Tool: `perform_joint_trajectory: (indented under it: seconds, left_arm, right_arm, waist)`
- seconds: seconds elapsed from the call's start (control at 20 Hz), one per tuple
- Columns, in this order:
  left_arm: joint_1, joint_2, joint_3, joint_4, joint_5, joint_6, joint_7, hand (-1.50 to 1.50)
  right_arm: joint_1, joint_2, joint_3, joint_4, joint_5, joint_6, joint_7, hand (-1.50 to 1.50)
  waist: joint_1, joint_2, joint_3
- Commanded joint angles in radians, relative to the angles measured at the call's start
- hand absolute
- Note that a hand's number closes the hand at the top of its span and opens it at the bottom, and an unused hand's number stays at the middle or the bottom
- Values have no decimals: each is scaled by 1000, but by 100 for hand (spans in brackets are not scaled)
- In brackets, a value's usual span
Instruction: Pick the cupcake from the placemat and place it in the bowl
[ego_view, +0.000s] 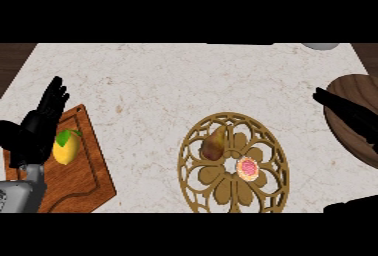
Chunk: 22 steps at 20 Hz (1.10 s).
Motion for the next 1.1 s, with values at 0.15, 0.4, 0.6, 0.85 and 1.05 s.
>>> perform_joint_trajectory:
  seconds: [0.15, 0.4, 0.6, 0.85, 1.05]
  left_arm:
    - [-49, -19, -8, 15, -10, -2, 38, 0]
    - [-21, 13, 37, 19, 4, -38, 17, 0]
    - [-35, -5, 52, 53, -6, -35, -4, 0]
    - [-29, -19, 62, 42, -17, -30, 13, 0]
    - [-25, -19, 67, -5, -28, -36, 48, 0]
  right_arm:
    - [-257, 10, 150, 149, -79, 236, 203, -150]
    - [-401, 175, 275, 268, -91, 333, 299, -150]
    - [-428, 213, 286, 328, -112, 438, 349, -150]
    - [-402, 288, 343, 379, -72, 491, 392, -150]
    - [-367, 300, 362, 378, 61, 488, 343, -150]
  waist:
    - [10, 2, 0]
    - [7, -1, 1]
    - [-12, -3, 1]
    - [-19, -4, 2]
    - [-22, -5, 2]
